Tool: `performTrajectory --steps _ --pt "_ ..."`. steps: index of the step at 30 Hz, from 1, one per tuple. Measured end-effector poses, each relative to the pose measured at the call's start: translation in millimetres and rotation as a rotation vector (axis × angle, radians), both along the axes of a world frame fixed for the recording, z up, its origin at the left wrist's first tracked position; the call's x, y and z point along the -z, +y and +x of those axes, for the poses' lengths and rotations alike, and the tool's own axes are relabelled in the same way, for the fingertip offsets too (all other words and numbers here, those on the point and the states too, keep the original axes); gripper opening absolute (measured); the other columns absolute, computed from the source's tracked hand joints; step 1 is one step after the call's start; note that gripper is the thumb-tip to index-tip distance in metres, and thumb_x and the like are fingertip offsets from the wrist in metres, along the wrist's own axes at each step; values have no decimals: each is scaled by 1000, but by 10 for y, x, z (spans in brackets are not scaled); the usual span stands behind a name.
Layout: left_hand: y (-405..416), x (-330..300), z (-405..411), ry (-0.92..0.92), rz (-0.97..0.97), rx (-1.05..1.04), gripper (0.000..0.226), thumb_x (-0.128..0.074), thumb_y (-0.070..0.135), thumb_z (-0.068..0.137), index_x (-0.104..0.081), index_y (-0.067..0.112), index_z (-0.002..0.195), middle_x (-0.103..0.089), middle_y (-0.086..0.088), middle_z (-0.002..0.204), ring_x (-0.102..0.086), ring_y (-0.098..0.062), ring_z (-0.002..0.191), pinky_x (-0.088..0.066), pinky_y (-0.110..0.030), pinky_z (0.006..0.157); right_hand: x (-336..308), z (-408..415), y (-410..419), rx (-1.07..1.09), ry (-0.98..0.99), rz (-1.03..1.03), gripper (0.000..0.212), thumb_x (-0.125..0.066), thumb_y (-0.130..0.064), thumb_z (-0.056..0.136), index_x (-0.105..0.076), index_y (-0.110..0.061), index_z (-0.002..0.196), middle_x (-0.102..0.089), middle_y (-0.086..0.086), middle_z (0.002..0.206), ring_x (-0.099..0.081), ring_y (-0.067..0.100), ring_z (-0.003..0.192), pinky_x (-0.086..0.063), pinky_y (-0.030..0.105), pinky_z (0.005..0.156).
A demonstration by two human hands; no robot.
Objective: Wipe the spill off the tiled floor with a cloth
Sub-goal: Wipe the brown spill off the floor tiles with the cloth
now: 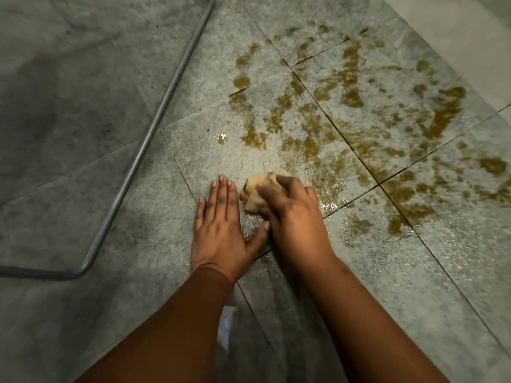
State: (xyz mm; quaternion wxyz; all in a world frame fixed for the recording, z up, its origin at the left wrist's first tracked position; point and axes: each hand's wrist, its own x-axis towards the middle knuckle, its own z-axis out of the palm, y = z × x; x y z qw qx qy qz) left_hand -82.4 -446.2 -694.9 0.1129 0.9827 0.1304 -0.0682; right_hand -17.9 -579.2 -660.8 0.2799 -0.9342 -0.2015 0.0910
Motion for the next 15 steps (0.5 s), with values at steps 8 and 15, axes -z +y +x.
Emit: performTrajectory --steps 8,15 --pt "-13 -17 1 -12 -8 -13 97 0 76 85 0 9 155 7 -8 162 12 -16 149 -1 -42 121 32 127 -152 79 -25 34 35 -56 -31 95 -57 -34 129 -40 0 143 -35 20 123 -36 33 98" --pt "-36 15 4 -51 25 -39 92 -17 73 88 -5 11 155 3 -6 163 8 -14 149 0 -39 121 0 155 -191 120 -38 27 36 -57 -22 95 -59 -25 131 -44 3 138 -38 23 119 -37 36 100"
